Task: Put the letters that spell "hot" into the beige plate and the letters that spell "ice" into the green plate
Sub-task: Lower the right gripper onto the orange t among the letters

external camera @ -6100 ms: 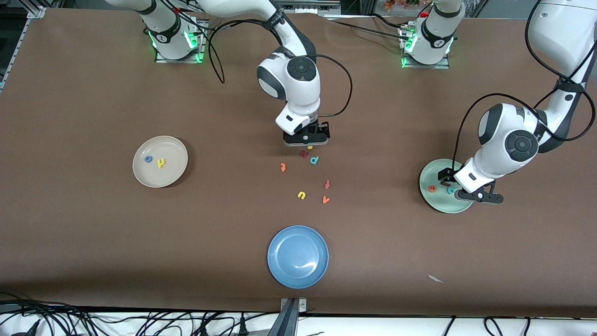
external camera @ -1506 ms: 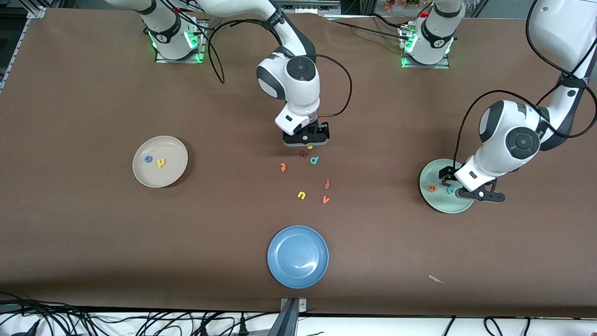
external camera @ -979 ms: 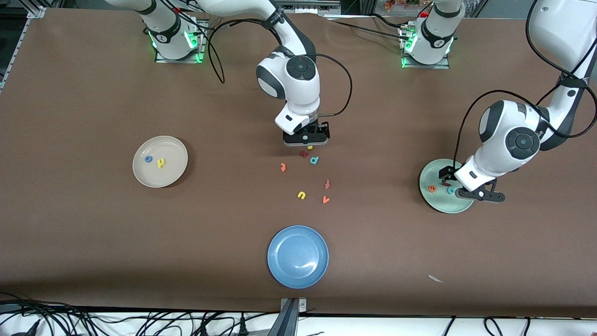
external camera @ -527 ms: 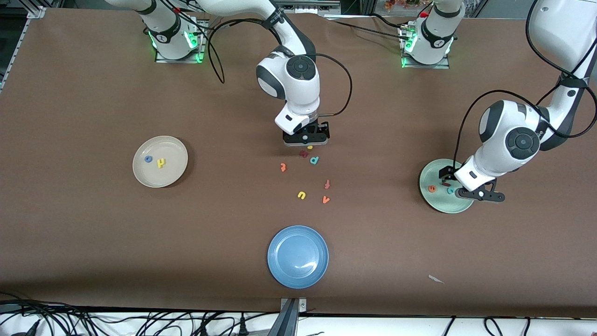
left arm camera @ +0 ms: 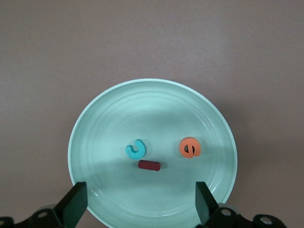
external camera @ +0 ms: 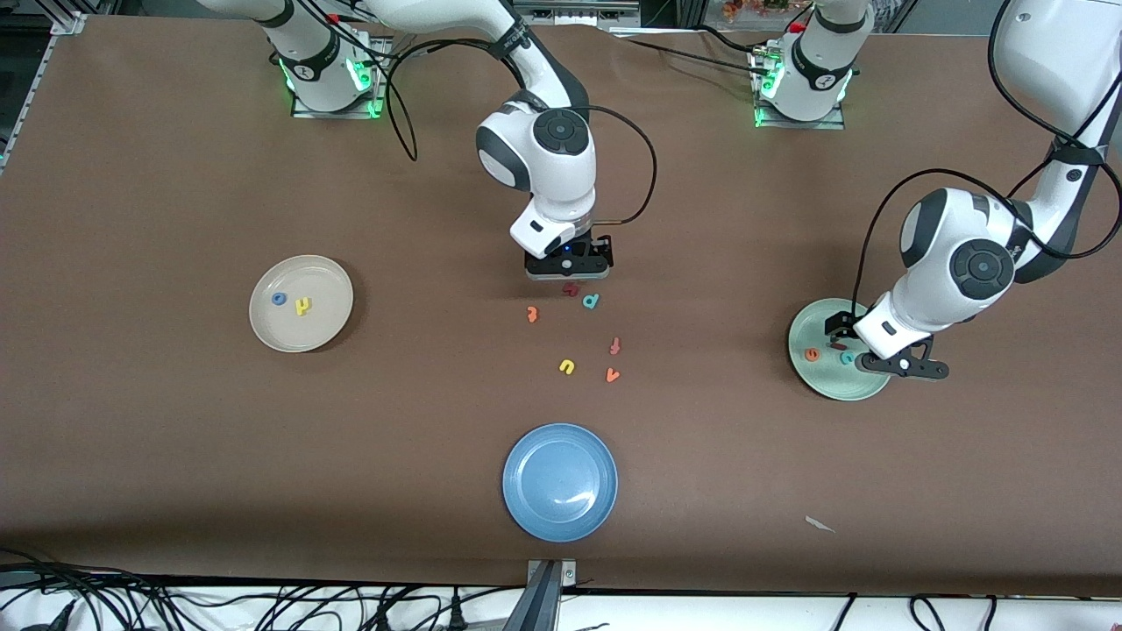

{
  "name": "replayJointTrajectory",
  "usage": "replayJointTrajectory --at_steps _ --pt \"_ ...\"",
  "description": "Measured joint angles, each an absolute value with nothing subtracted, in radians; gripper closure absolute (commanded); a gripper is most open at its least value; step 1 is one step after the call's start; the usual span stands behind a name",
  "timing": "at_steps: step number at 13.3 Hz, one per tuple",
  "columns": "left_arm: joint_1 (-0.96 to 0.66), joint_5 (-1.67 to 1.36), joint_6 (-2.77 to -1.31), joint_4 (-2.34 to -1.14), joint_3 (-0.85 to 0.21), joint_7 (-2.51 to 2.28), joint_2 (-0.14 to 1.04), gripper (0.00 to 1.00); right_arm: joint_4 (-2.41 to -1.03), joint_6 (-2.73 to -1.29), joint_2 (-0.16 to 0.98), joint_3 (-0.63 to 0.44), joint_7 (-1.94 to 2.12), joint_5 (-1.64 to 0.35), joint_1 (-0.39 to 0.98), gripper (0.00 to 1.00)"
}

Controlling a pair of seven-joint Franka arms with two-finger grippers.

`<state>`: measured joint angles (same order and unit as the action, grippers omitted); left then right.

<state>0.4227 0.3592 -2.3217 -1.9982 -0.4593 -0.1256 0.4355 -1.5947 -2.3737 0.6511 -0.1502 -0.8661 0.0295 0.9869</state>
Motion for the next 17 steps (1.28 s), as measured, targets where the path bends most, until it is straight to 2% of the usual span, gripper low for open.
replayJointTrajectory --at_steps 6,17 --pt "0.423 0.359 -2.321 -1.998 -0.459 -0.126 0.435 0.00 -1.598 -2.368 0.674 -0.149 -0.879 0.030 1.022 0.01" --pt "0.427 0.350 -2.321 -1.982 -0.463 -0.130 0.444 0.00 -1.599 -2.370 0.681 -0.159 -0.927 0.030 0.997 0.01"
